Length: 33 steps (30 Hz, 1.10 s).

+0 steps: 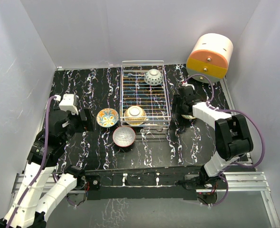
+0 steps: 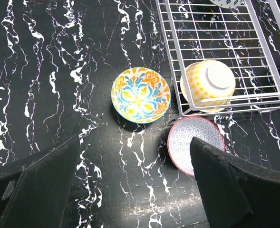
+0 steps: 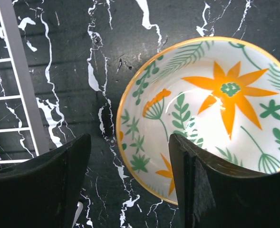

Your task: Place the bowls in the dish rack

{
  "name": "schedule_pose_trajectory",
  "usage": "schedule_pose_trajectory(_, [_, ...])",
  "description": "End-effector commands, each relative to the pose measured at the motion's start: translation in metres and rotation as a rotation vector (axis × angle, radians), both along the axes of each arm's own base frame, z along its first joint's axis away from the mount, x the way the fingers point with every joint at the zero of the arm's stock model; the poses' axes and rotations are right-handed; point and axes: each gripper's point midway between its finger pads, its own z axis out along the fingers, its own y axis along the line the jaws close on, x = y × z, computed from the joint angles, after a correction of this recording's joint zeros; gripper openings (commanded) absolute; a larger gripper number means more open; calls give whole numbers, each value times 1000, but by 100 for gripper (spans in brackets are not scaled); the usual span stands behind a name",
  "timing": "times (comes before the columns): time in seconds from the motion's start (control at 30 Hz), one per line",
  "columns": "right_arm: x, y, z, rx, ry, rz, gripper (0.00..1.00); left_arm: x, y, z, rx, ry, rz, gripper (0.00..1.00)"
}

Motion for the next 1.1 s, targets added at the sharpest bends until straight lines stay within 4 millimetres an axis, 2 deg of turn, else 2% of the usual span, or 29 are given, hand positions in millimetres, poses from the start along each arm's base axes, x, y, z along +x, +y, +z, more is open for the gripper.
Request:
schedule_pose_trajectory(0.0, [12, -4, 10, -33, -60, -52, 65, 3, -3, 3, -2, -7, -12, 97])
schedule_pose_trajectory(0.07, [12, -10, 9, -60, -66, -77, 58, 4, -3, 3, 3, -6, -11, 97])
schedule_pose_trajectory(0.23, [14, -19, -1, -113, -43, -98, 57, 5, -2, 2, 9, -4, -10, 97])
schedule_pose_trajectory(0.37, [18, -16, -12, -120, -17, -82, 56, 5, -2, 2, 10, -3, -8, 97])
schedule_pose_trajectory(0.53, [17, -16, -21, -123, 4, -82, 38, 4, 0, 3, 15, -5, 0, 97])
schedule_pose_trajectory(0.6, [15, -15, -22, -118, 9, -79, 27, 4, 0, 2, 16, -1, 0, 97])
schedule_pose_trajectory(0.67, [16, -15, -17, -111, -7, -83, 15, 5, 0, 1, 16, 1, 1, 97])
schedule_pose_trajectory(0.73, [16, -16, -7, -102, -38, -93, 10, 5, -1, 2, 13, 1, 0, 97])
schedule_pose_trajectory(1.07, [25, 9, 56, 65, -190, -20, 8, 5, 0, 1, 11, 2, 7, 97])
